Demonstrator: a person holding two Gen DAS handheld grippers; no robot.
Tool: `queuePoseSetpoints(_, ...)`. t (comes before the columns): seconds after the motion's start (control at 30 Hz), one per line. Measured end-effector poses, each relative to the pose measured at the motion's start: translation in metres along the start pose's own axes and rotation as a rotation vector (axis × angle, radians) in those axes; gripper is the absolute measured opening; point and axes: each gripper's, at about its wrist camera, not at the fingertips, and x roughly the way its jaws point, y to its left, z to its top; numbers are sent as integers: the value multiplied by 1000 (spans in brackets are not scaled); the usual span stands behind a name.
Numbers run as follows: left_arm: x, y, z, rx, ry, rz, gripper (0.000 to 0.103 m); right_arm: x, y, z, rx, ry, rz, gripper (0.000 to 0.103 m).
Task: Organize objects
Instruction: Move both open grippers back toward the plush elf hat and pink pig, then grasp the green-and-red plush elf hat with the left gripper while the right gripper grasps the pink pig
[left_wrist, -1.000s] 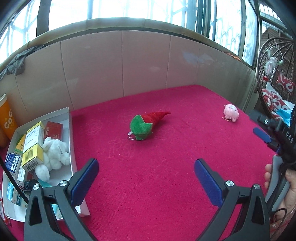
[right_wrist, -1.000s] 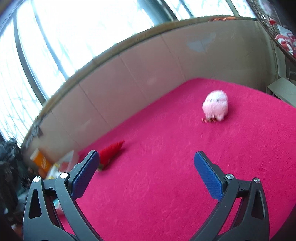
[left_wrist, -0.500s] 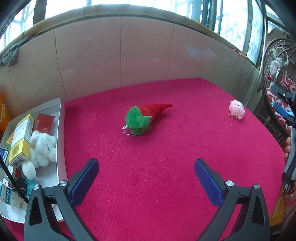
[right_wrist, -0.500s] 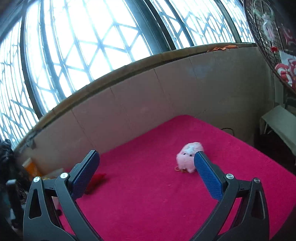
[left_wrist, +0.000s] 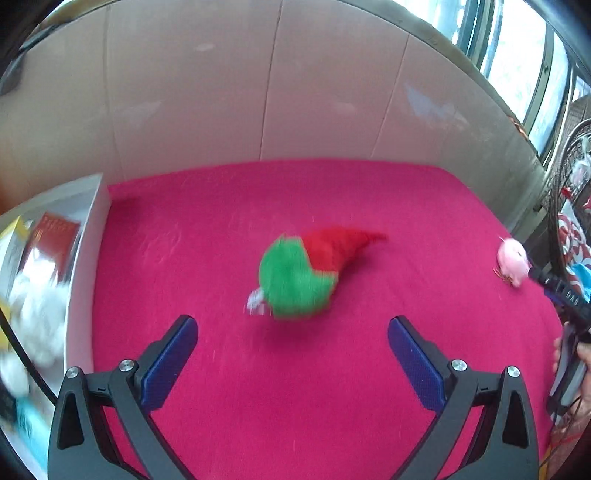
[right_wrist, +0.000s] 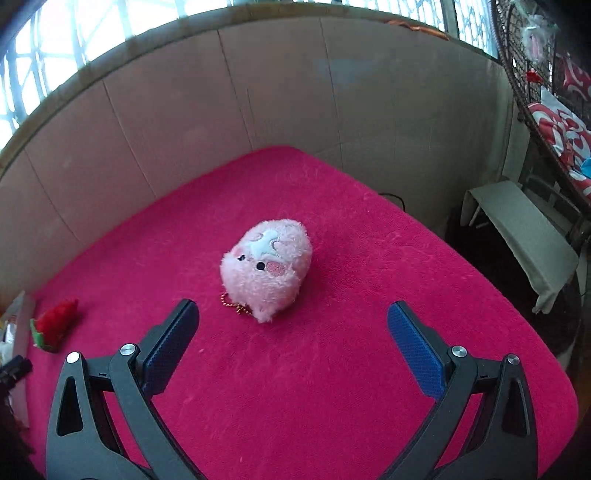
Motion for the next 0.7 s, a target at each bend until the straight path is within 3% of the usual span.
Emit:
queuePoseSetpoints(0.23, 32, -18, 24, 72, -5, 21, 103, 40, 19, 25, -35, 23, -39, 103)
queuePoseSetpoints(0.47, 53, -29, 27, 128, 10, 59, 103, 66, 25, 31, 3, 79, -71, 103)
queuePoseSetpoints(0.63, 72, -36, 24, 168, 48, 97, 103, 72, 36, 32, -61, 106, -111, 103)
queuePoseSetpoints(0.7, 75, -31, 25, 143, 67, 68, 103, 74, 40, 30, -89, 121, -144, 103)
